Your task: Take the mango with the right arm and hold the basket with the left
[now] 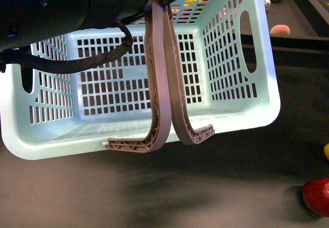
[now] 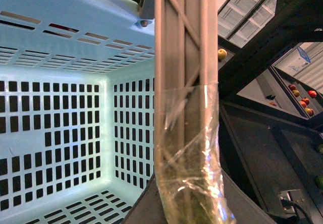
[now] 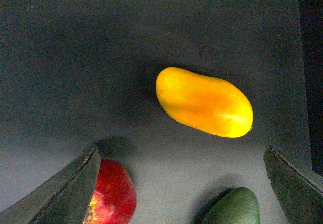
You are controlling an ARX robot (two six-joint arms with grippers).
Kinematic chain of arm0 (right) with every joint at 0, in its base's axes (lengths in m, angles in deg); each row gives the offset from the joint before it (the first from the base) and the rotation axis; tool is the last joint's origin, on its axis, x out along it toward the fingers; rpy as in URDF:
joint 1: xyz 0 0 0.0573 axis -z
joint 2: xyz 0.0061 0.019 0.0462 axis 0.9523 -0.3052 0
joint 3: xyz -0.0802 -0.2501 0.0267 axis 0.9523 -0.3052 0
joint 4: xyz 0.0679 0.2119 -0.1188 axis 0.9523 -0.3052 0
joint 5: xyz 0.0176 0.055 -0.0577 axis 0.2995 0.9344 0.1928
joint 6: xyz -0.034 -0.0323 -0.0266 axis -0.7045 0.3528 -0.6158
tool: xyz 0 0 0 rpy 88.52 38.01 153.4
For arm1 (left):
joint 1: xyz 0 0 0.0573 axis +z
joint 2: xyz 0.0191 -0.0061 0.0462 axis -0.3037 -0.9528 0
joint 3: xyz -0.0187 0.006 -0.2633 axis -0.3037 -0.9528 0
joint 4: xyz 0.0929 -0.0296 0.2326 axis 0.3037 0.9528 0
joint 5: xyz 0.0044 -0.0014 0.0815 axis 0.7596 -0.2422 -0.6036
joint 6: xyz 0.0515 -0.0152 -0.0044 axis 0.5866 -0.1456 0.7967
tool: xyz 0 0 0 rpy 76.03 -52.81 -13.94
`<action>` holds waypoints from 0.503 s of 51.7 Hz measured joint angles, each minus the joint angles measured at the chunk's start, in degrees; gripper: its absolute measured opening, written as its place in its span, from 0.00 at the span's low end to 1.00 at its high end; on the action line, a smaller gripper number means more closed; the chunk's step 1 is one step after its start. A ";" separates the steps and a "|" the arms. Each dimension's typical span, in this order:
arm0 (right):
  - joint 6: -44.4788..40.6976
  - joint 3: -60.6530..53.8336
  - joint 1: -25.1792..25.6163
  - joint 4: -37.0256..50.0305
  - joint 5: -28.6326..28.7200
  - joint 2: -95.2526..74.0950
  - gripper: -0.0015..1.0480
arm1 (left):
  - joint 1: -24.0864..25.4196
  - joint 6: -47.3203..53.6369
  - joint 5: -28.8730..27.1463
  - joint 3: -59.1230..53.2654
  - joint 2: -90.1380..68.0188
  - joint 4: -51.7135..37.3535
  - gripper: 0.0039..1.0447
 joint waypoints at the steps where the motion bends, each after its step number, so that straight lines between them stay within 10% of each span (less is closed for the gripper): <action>1: -0.81 0.76 0.09 -0.61 -0.13 -0.61 0.92 | 0.00 0.00 0.02 0.00 0.00 0.00 0.06; 26: -14.36 15.69 2.93 -11.28 -4.90 -12.50 0.92 | 0.00 0.00 -0.02 0.00 -0.02 0.00 0.06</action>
